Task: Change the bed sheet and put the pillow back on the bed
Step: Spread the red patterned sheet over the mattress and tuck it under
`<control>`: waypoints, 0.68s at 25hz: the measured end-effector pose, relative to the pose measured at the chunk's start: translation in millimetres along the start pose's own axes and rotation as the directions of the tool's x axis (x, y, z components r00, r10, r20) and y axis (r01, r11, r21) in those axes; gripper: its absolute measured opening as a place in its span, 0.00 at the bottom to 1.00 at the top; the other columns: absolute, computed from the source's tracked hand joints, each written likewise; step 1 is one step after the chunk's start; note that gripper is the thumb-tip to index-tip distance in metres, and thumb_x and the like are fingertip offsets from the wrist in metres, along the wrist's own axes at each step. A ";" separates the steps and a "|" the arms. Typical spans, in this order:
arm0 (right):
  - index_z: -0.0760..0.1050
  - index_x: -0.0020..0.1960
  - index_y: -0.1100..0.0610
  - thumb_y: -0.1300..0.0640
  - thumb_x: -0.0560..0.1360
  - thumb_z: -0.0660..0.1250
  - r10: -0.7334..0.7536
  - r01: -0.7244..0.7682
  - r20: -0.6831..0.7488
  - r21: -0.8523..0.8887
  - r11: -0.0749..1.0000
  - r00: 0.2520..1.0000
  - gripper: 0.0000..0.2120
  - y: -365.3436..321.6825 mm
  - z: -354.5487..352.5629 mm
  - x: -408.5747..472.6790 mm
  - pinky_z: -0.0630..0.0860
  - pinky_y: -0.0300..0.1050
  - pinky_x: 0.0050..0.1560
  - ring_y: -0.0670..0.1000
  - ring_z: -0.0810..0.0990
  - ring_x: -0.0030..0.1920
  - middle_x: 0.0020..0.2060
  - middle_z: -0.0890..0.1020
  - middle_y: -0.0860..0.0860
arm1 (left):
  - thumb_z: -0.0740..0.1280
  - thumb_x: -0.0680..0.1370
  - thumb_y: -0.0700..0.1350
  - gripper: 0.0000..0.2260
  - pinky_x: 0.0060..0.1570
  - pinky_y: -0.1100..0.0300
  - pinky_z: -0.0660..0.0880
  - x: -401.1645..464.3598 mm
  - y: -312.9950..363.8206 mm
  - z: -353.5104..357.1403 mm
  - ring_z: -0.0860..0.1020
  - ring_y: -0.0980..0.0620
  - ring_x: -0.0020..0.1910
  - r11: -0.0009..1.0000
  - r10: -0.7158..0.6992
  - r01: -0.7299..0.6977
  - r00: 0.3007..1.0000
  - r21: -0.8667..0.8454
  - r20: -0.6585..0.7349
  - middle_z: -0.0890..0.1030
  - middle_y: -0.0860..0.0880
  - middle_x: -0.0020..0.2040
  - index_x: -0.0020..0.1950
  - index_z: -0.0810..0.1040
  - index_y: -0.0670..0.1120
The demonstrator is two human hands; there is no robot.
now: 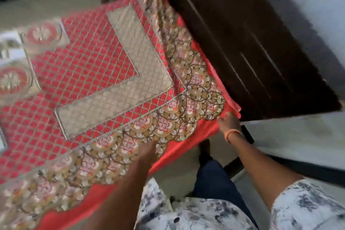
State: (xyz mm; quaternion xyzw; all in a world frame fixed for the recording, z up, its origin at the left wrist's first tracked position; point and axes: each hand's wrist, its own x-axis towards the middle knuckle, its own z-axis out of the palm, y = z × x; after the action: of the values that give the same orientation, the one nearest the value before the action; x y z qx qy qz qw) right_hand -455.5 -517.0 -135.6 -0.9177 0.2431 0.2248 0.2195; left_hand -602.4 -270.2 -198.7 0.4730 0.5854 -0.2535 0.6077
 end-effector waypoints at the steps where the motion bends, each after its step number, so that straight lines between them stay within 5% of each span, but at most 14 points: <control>1: 0.73 0.63 0.65 0.58 0.76 0.66 -0.044 0.045 0.022 -0.061 0.997 0.999 0.17 4.2 -0.3 39.0 0.74 0.51 0.55 0.62 0.78 0.59 0.59 0.79 0.62 | 0.73 0.68 0.55 0.22 0.30 0.57 0.71 15.1 -10.0 29.7 0.72 0.47 0.31 0.996 -0.047 0.044 0.998 -0.082 -0.036 0.74 0.40 0.44 0.51 0.76 0.38; 5: 0.59 0.75 0.64 0.55 0.75 0.69 -0.140 0.171 0.135 -0.256 0.951 0.981 0.34 36.5 12.2 143.1 0.59 0.55 0.72 0.65 0.63 0.72 0.72 0.65 0.65 | 0.69 0.74 0.58 0.14 0.55 0.46 0.77 59.4 -62.8 133.9 0.76 0.47 0.50 0.864 -0.288 0.230 0.955 -0.448 -0.066 0.78 0.47 0.48 0.50 0.75 0.49; 6: 0.56 0.76 0.63 0.54 0.75 0.70 -0.166 0.203 0.150 -0.272 0.941 0.975 0.36 48.3 15.8 161.0 0.58 0.57 0.72 0.66 0.63 0.72 0.72 0.64 0.65 | 0.72 0.70 0.63 0.20 0.57 0.45 0.77 62.6 -69.4 156.6 0.77 0.47 0.52 0.840 -0.334 0.246 0.937 -0.484 -0.104 0.79 0.47 0.51 0.50 0.75 0.50; 8: 0.52 0.78 0.61 0.50 0.74 0.71 -0.231 0.285 0.206 -0.287 0.915 0.951 0.42 67.6 23.3 187.8 0.60 0.59 0.71 0.67 0.64 0.71 0.72 0.65 0.65 | 0.76 0.64 0.67 0.29 0.53 0.47 0.76 64.7 -81.3 193.9 0.76 0.46 0.50 0.680 -0.442 0.256 0.891 -0.687 -0.105 0.81 0.45 0.47 0.52 0.73 0.48; 11: 0.52 0.78 0.61 0.48 0.75 0.70 -0.297 0.352 0.218 -0.288 0.891 0.930 0.42 78.0 26.5 202.7 0.64 0.59 0.69 0.67 0.66 0.69 0.70 0.64 0.66 | 0.68 0.75 0.61 0.21 0.42 0.52 0.78 48.7 -62.3 228.9 0.80 0.47 0.47 0.480 -0.364 0.118 0.928 -0.869 -0.075 0.82 0.44 0.49 0.56 0.74 0.45; 14: 0.54 0.78 0.60 0.51 0.79 0.65 -0.490 0.515 0.173 -0.409 0.753 0.854 0.33 88.6 20.9 198.4 0.70 0.60 0.62 0.67 0.72 0.63 0.67 0.70 0.65 | 0.69 0.78 0.53 0.13 0.19 0.67 0.69 60.6 -54.2 236.0 0.73 0.56 0.23 0.437 -0.447 0.019 0.872 -0.899 -0.199 0.77 0.48 0.37 0.53 0.73 0.45; 17: 0.44 0.79 0.48 0.60 0.81 0.59 -0.654 0.695 0.263 -0.421 0.583 0.709 0.33 108.1 5.2 190.4 0.76 0.58 0.45 0.67 0.81 0.49 0.58 0.79 0.63 | 0.69 0.79 0.43 0.06 0.17 0.71 0.64 49.8 -47.1 231.8 0.67 0.56 0.20 0.490 -0.504 0.013 0.820 -0.871 -0.271 0.72 0.49 0.33 0.47 0.73 0.43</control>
State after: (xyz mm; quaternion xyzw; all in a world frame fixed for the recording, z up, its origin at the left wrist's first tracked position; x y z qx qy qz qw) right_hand -367.3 -665.4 -270.4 -0.9547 -0.1979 0.2148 0.0568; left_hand -524.4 -480.0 -290.0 0.0715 0.8338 0.0975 0.5387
